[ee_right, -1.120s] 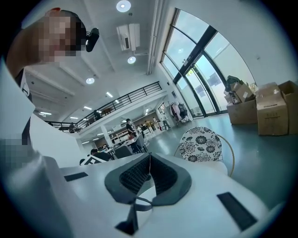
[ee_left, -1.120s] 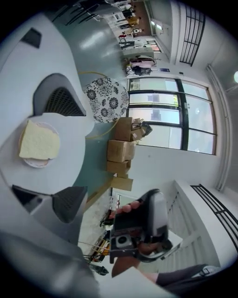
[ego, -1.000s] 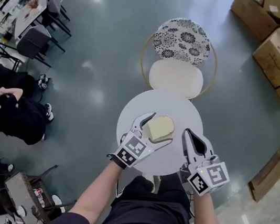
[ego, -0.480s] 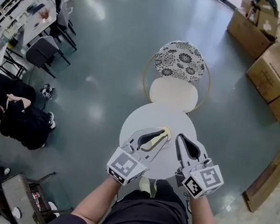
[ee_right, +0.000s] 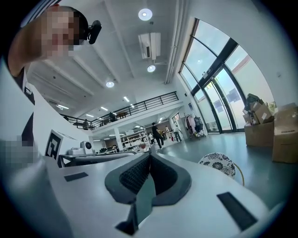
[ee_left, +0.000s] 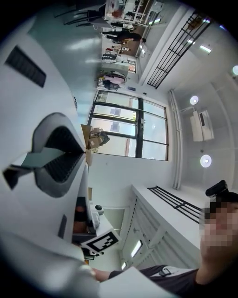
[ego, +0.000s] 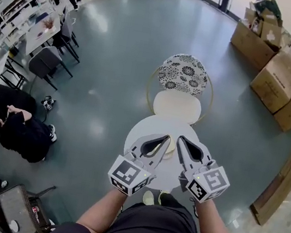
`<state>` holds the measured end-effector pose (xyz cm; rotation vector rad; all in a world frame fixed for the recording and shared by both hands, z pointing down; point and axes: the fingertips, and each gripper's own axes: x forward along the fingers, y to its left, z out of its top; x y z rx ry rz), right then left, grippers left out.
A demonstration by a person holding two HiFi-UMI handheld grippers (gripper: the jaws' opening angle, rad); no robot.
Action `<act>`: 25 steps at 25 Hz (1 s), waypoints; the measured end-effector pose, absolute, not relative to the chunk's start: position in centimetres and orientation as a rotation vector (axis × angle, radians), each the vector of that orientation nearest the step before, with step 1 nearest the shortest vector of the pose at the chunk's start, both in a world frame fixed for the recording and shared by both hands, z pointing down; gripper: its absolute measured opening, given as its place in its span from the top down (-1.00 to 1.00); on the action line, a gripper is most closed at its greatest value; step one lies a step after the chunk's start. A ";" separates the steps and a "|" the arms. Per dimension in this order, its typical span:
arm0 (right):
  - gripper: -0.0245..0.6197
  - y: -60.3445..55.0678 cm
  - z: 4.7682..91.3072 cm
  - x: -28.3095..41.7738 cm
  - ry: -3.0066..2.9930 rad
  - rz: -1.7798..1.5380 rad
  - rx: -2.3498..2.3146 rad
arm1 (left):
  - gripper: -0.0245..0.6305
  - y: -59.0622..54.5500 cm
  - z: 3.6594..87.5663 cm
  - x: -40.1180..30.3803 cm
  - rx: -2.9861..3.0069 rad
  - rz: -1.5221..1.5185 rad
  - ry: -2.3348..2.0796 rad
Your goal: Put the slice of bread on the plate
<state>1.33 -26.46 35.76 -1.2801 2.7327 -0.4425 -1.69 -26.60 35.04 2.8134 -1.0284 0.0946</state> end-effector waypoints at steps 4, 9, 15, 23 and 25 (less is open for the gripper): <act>0.90 -26.5 35.1 0.9 2.758 -0.393 -1.293 | 0.91 -27.1 34.8 -1.8 2.802 0.067 -1.043; 0.90 -26.8 33.6 0.7 2.782 -0.313 -1.340 | 0.91 -27.5 33.6 -2.0 2.819 0.047 -1.086; 0.90 -27.2 32.7 0.6 2.782 -0.274 -1.356 | 0.91 -27.6 32.2 -2.5 2.837 0.019 -1.099; 0.90 -27.2 32.5 -0.1 2.787 -0.265 -1.343 | 0.91 -27.7 32.2 -3.0 2.838 0.027 -1.113; 0.90 -27.1 32.5 0.0 2.787 -0.264 -1.346 | 0.91 -27.6 32.2 -3.0 2.842 0.029 -1.114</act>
